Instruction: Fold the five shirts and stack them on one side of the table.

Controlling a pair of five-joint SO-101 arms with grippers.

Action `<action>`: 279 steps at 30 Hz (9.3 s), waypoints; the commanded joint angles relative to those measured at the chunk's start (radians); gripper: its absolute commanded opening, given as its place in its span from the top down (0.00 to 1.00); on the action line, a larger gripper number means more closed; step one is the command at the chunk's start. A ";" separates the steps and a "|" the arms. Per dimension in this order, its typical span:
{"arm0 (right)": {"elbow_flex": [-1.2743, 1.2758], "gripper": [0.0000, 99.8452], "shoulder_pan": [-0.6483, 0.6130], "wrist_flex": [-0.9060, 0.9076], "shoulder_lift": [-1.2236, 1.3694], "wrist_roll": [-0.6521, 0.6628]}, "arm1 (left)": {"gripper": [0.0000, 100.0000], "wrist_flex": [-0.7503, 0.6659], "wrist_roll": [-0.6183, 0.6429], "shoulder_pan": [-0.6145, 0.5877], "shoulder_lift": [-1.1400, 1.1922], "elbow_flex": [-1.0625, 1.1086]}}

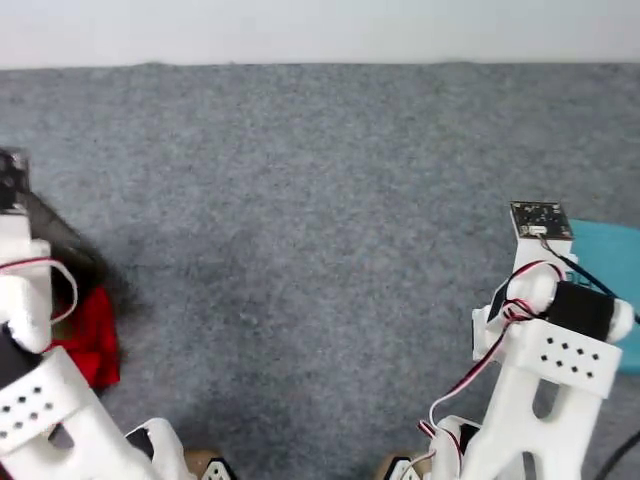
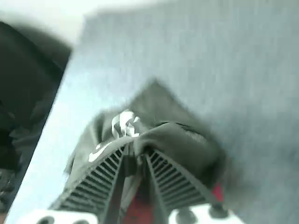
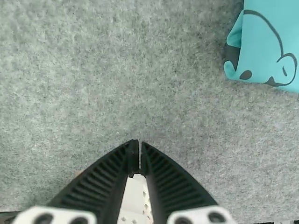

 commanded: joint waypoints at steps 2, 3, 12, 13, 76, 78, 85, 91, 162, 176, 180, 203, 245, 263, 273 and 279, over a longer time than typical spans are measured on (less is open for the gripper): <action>-0.006 0.99 -0.005 0.033 -0.016 -0.006 | 0.99 0.006 0.166 0.198 -0.008 -0.196; -0.006 0.99 -0.005 0.033 -0.016 -0.006 | 0.99 0.006 0.187 0.255 -0.008 -0.219; -0.006 0.99 -0.005 0.033 -0.016 -0.005 | 0.99 -0.074 0.295 0.804 0.028 -0.229; -0.006 0.99 -0.005 0.033 -0.016 -0.005 | 0.99 -0.083 0.305 0.853 0.052 -0.228; -0.006 0.99 -0.008 0.033 -0.007 -0.005 | 0.79 -0.071 0.180 1.335 0.848 -0.024; -0.006 0.99 -0.008 0.033 -0.007 -0.005 | 0.79 -0.091 0.180 1.335 0.916 -0.025; -0.006 0.99 -0.008 0.033 -0.007 -0.005 | 0.90 -0.138 0.181 1.335 0.948 -0.059; -0.006 0.99 -0.007 0.033 -0.007 -0.005 | 0.99 -0.049 0.175 1.316 0.853 -0.094; -0.235 0.76 -1.050 -0.470 0.980 0.161 | 0.79 0.282 -0.221 0.069 0.470 -0.101; -0.437 0.99 -1.055 -0.378 1.208 0.167 | 0.79 0.282 -0.221 0.069 0.470 -0.101; -0.580 0.99 -1.023 -0.263 1.214 0.167 | 0.79 0.282 -0.221 0.064 0.468 -0.104; -1.238 0.99 -0.326 0.039 0.791 0.328 | 0.79 0.358 -0.215 0.408 0.471 -0.099; -1.229 0.99 -0.209 0.041 0.756 0.328 | 0.79 0.048 0.023 1.412 0.868 -0.004; -1.229 0.99 -0.211 0.041 0.756 0.328 | 0.79 0.112 0.026 1.505 1.114 -0.203; -1.229 0.99 -0.211 0.041 0.756 0.328 | 0.79 0.126 0.028 1.533 1.119 -0.203; -1.229 0.99 -0.213 0.041 0.756 0.328 | 0.79 0.063 0.026 1.504 1.126 -0.183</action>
